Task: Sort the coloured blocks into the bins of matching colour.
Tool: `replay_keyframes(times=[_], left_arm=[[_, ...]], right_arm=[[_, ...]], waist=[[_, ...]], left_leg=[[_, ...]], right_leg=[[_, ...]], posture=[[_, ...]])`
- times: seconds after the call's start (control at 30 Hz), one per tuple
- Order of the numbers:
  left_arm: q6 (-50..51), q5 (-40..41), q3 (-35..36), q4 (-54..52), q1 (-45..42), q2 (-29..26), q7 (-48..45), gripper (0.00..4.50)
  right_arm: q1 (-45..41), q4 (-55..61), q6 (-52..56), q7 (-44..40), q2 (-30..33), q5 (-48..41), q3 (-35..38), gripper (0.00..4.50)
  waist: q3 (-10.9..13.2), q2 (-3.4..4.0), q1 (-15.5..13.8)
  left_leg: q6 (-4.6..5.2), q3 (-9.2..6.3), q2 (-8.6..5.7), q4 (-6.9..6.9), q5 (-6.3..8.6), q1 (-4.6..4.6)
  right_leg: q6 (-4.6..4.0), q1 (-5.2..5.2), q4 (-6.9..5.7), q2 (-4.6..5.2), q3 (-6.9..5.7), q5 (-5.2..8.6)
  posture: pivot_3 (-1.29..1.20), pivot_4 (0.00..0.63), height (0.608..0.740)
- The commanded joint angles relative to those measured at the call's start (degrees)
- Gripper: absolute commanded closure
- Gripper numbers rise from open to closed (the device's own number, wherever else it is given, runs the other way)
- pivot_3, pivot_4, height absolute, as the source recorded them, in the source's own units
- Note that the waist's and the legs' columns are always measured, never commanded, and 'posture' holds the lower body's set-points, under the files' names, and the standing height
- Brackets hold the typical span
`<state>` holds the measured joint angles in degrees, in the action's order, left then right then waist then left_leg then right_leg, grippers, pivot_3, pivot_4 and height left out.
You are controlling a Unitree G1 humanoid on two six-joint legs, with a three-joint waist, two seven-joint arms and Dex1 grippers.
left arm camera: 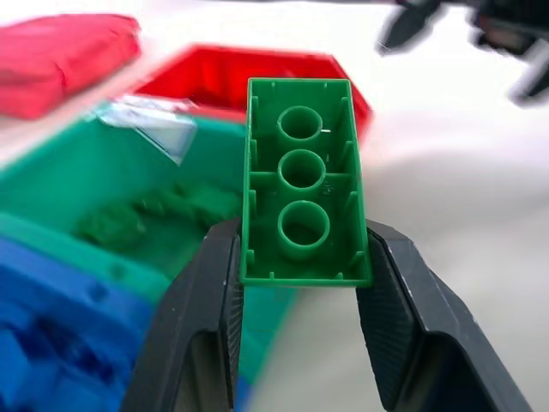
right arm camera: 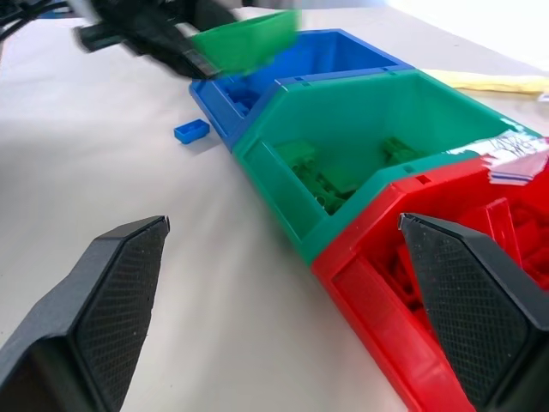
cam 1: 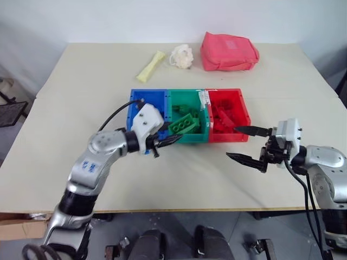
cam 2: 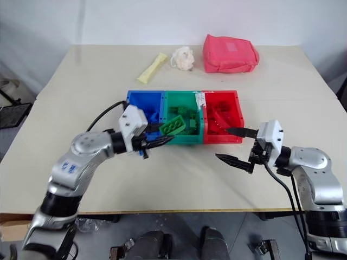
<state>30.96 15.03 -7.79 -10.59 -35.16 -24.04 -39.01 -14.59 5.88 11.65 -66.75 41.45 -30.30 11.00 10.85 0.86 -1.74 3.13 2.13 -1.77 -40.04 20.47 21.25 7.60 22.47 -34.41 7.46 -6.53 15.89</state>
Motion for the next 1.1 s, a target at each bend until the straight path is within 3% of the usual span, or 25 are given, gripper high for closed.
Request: replay_keyframes(times=[0.03, 0.07, 0.2, 0.37, 0.63, 0.77, 0.93, 1.1], left_arm=[[-5.45, -4.01, -1.63, 10.05, -6.88, 4.18, 3.1, 3.03], [-6.6, -5.12, -2.12, 13.22, -8.59, 5.1, 3.48, 3.03], [-11.18, -8.92, -4.2, 24.66, -14.93, 7.78, 3.58, 1.7], [-13.9, -8.47, -3.19, 25.14, -15.1, 8.56, 1.55, 0.12], [-11.34, -2.63, 2.0, 13.33, -7.52, 0.45, -6.82, 0.05], [-6.35, 2.28, 7.79, 2.27, 2.8, -11.86, -14.14, 0.05], [-1.0, 7.39, 17.44, -6.52, 16.62, -21.64, -17.45, 0.05], [-0.34, 9.93, 26.62, -11.81, 32.96, -25.58, -19.08, 0.05]], right_arm=[[1.37, 4.12, 0.24, 1.74, 0.37, -1.34, 2.14, 0.0], [1.77, 4.66, 0.36, 2.1, 0.35, -1.43, 2.25, 0.0], [4.06, 6.78, 0.69, 3.51, 0.47, -1.84, 3.27, 0.0], [5.96, 7.94, 0.94, 4.31, 0.8, -2.18, 4.08, 0.0], [3.69, 5.84, 1.11, 2.84, 0.91, -1.98, 2.72, 0.0], [1.2, 2.82, 0.65, 0.0, 1.69, -1.24, 0.88, 0.0], [-0.65, 0.06, -0.5, -3.99, 2.4, -1.04, -0.61, 0.0], [-1.98, -2.84, -2.15, -9.39, 3.75, -0.38, -2.37, 0.0]], waist=[[0.01, -0.02, -0.33], [0.01, -0.02, -0.44], [0.01, -0.02, -0.81], [0.02, -0.03, -0.94], [0.01, -0.02, -0.31], [0.01, -0.02, 0.83], [0.02, -0.02, 0.42], [0.03, 0.0, 0.2]], left_leg=[[0.03, 0.01, -0.05, -0.01, -0.02, 0.0], [0.04, 0.04, -0.06, -0.01, -0.02, 0.01], [0.05, 0.07, -0.09, 0.01, -0.03, 0.01], [0.06, 0.09, -0.08, 0.02, -0.03, 0.03], [0.06, 0.05, -0.03, 0.02, -0.03, 0.02], [0.04, 0.03, 0.01, 0.08, -0.02, -0.03], [0.03, -0.07, 0.01, 0.0, -0.02, 0.0], [-0.01, -0.16, 0.03, 0.12, 0.01, 0.0]], right_leg=[[0.02, 0.0, 0.0, 0.03, -0.01, -0.01], [0.05, 0.0, 0.01, 0.03, -0.01, -0.02], [0.08, 0.01, 0.02, 0.03, -0.02, -0.04], [0.08, 0.04, 0.04, 0.04, -0.02, -0.04], [0.07, 0.05, 0.02, 0.02, -0.01, -0.04], [0.06, 0.06, 0.02, 0.01, 0.03, -0.03], [0.03, -0.03, 0.07, 0.11, 0.19, -0.02], [0.02, -0.04, 0.26, 0.14, 0.37, -0.01]], posture=[[0.0, 0.15, 0.74], [0.0, 0.15, 0.74], [0.0, 0.15, 0.74], [0.0, 0.15, 0.74], [0.0, 0.15, 0.74], [0.0, 0.15, 0.74], [0.0, 0.15, 0.74], [0.0, 0.15, 0.74]])
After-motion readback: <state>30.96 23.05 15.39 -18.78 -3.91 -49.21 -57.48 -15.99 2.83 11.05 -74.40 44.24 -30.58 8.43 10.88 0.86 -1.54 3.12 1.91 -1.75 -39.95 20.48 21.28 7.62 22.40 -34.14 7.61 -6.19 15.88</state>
